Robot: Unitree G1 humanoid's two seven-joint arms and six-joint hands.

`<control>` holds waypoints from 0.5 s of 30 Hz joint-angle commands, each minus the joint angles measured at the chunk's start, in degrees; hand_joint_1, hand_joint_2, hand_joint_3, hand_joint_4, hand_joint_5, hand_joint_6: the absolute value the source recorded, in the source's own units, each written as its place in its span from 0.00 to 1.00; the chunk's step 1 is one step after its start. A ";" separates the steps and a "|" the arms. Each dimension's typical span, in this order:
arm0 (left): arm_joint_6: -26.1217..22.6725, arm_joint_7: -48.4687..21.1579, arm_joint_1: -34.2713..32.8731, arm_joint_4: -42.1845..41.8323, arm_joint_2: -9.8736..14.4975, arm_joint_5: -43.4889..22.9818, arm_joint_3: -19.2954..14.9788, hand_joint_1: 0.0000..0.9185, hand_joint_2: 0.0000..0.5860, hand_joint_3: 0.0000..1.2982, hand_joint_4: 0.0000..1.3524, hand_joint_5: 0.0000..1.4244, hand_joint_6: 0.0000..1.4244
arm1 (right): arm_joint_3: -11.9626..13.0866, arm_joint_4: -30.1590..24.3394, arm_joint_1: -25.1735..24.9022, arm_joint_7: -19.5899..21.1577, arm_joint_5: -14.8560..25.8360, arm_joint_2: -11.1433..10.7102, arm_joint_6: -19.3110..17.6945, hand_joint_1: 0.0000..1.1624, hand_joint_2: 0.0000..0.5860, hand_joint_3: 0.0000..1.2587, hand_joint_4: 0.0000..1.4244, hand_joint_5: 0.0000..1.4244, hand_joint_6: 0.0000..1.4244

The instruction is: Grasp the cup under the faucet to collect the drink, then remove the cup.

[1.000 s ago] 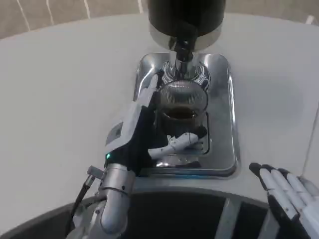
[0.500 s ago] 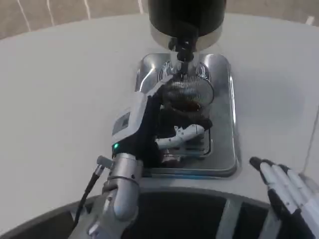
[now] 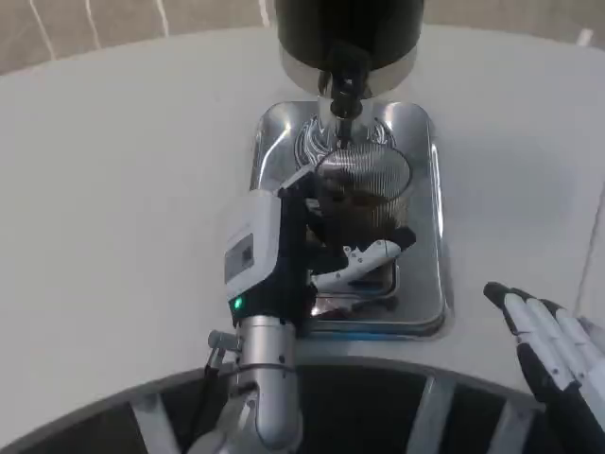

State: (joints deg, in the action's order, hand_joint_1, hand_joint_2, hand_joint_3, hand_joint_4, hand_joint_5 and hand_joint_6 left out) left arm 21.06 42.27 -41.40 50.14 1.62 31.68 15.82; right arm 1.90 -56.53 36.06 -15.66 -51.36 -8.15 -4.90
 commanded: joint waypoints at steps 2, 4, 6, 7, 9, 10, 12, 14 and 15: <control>1.53 0.33 2.85 -0.65 0.52 -0.29 -0.04 0.66 0.12 0.94 0.86 1.00 1.00 | 0.54 1.20 -1.14 -1.11 0.82 -0.88 0.42 0.76 0.49 0.00 0.00 0.00 0.00; 1.79 0.50 3.52 -1.53 0.92 -0.09 -0.04 0.66 0.11 0.94 0.86 1.00 1.00 | 0.74 1.59 -1.47 -1.11 1.33 -1.20 0.39 0.76 0.49 0.00 0.00 0.00 0.00; 2.13 0.41 4.58 -3.50 1.60 0.16 -0.08 0.67 0.11 0.95 0.85 1.00 1.00 | 0.85 1.88 -1.66 -1.04 1.70 -1.51 0.28 0.76 0.49 0.00 0.00 0.00 0.00; 2.23 0.29 5.02 -4.37 1.87 0.23 -0.10 0.67 0.11 0.95 0.85 1.00 1.00 | 0.88 2.07 -1.77 -0.95 1.95 -1.68 0.18 0.76 0.49 0.00 0.00 0.00 0.00; 2.39 -0.05 5.98 -6.18 2.34 0.29 -0.15 0.67 0.11 0.95 0.85 1.00 1.00 | 0.91 2.37 -1.94 -0.83 2.35 -1.93 -0.01 0.76 0.49 0.00 0.00 0.00 0.00; 2.35 -0.21 6.34 -6.85 2.46 0.29 -0.16 0.67 0.11 0.95 0.85 1.00 1.00 | 0.91 2.49 -2.03 -0.79 2.53 -2.03 -0.07 0.76 0.49 0.00 0.00 0.00 0.00; 2.46 -0.53 7.30 -8.24 2.64 0.22 -0.16 0.67 0.11 0.96 0.85 1.00 1.00 | 0.80 2.86 -2.35 -0.54 2.78 -2.10 -0.17 0.76 0.49 0.00 0.00 0.00 0.00; 2.63 -0.90 8.45 -9.73 2.74 0.17 -0.16 0.67 0.11 0.96 0.84 1.00 1.00 | 0.59 3.02 -2.55 -0.19 2.72 -1.91 -0.19 0.77 0.49 0.00 0.00 0.00 0.00; 2.70 -1.00 9.14 -10.72 2.82 0.19 -0.21 0.67 0.11 0.96 0.84 1.00 1.00 | 0.54 3.04 -2.58 -0.08 2.65 -1.85 -0.21 0.77 0.49 0.00 0.00 0.00 0.00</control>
State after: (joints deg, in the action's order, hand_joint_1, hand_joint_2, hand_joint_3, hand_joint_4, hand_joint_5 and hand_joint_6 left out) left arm 22.50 41.60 -34.47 42.07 4.28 31.96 15.65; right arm 2.56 -54.09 33.45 -16.29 -49.10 -9.94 -4.79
